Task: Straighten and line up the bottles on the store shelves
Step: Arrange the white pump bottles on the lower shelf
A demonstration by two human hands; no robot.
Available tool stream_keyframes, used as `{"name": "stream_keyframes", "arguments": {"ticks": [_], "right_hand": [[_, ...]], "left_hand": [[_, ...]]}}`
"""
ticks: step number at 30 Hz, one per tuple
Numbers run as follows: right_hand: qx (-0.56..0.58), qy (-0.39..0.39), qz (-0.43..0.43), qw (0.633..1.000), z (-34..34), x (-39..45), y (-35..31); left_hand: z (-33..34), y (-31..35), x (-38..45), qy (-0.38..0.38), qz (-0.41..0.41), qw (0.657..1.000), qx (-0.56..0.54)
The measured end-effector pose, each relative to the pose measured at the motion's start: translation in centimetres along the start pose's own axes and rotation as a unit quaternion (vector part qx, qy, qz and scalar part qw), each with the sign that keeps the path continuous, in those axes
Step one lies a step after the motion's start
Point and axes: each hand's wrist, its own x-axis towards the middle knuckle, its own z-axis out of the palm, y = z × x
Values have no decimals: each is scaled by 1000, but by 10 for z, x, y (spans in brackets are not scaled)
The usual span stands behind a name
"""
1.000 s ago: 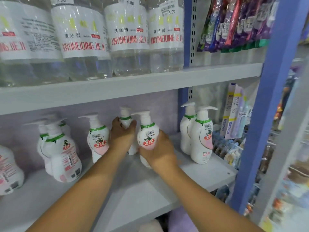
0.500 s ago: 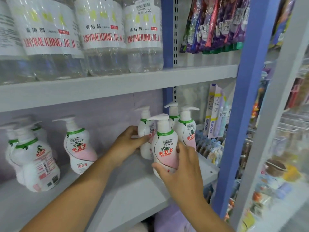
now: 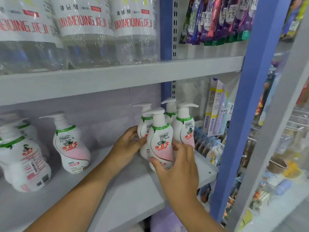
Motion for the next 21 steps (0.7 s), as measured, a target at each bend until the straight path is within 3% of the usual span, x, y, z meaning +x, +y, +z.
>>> {"name": "stream_keyframes", "arguments": {"ticks": [4,11,15,19,21], "right_hand": [[-12,10,-1,1000,1,0,-2],[-15,2,-12,1000,2,-1,-3],[37,-47,7,998,-12,2,3],[174,-18,71,982,-44,24,37],[169,-91,119,974,-45,42,52]], "left_hand": [[1,-1,-5,-16,-1,1000,-18],[5,7,-16,20,-21,999,-14],[9,17,-31,68,-9,996,64],[33,16,-66,109,-8,981,159],[49,10,-76,110,-11,973,203]]}}
